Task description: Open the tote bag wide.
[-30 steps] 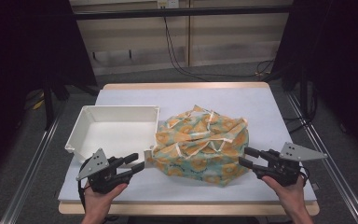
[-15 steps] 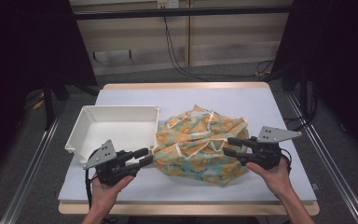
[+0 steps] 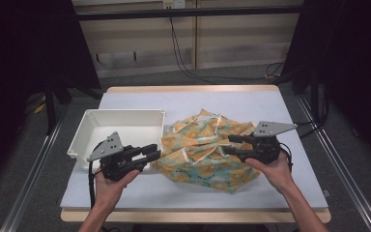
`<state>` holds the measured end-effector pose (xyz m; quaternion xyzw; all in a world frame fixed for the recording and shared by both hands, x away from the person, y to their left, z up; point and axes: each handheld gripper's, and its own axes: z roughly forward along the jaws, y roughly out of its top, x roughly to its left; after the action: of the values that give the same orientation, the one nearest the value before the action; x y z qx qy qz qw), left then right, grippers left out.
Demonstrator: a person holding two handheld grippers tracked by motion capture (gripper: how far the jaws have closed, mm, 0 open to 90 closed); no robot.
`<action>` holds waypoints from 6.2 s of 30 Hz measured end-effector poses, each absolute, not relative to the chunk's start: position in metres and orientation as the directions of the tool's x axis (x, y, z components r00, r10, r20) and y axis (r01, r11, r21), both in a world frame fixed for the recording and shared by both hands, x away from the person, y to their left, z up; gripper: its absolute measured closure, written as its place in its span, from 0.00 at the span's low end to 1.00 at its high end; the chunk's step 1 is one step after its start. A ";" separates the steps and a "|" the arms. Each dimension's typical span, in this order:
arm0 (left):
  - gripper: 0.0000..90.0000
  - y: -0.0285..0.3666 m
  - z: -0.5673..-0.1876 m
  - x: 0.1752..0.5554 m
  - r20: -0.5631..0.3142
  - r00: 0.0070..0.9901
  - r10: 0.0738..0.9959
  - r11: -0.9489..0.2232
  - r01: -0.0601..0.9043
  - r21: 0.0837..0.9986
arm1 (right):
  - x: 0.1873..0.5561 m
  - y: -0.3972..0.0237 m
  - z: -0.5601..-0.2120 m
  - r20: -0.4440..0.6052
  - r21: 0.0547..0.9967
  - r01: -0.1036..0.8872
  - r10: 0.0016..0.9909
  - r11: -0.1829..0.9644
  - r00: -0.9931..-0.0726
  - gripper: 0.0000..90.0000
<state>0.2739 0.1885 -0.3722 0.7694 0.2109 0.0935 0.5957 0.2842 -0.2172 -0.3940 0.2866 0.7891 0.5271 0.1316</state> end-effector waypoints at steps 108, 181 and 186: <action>0.67 0.086 -0.437 0.234 -0.094 0.989 0.113 -0.442 0.134 0.887 | 0.367 -0.203 -0.377 0.196 0.889 0.388 0.562 0.244 -0.803 0.92; 1.00 0.015 -0.442 0.254 -0.113 0.989 0.091 -0.460 0.142 0.877 | 0.316 -0.295 -0.431 0.172 0.861 0.471 0.762 0.192 -0.625 1.00; 1.00 0.005 -0.456 0.253 -0.110 0.992 0.063 -0.511 0.127 0.850 | 0.303 -0.310 -0.452 0.191 0.841 0.511 0.785 0.179 -0.589 1.00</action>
<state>0.2525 0.0046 -0.4557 0.8686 0.0546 -0.0326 0.4914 0.3032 -0.3105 -0.4525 0.4296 0.7542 0.4754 0.1439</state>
